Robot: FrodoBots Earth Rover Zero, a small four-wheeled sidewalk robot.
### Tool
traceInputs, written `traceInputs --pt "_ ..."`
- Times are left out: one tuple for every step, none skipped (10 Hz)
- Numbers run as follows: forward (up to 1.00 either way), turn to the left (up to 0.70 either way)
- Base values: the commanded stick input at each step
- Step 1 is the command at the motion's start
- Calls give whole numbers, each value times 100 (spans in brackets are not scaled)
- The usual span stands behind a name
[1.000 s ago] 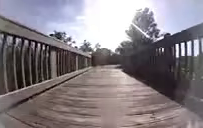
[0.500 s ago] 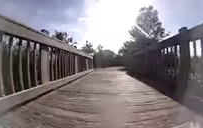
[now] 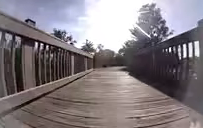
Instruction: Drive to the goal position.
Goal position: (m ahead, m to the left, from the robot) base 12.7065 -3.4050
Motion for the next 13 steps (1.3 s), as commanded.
traceInputs --pt "85 0" --pt "85 0" --pt "85 0" --pt "85 0" --pt "85 0" --pt "85 0" --pt "85 0" --pt "85 0" --pt "85 -4" --pt "85 -19" --pt "85 -34" --pt "85 -34" --pt "85 -34"
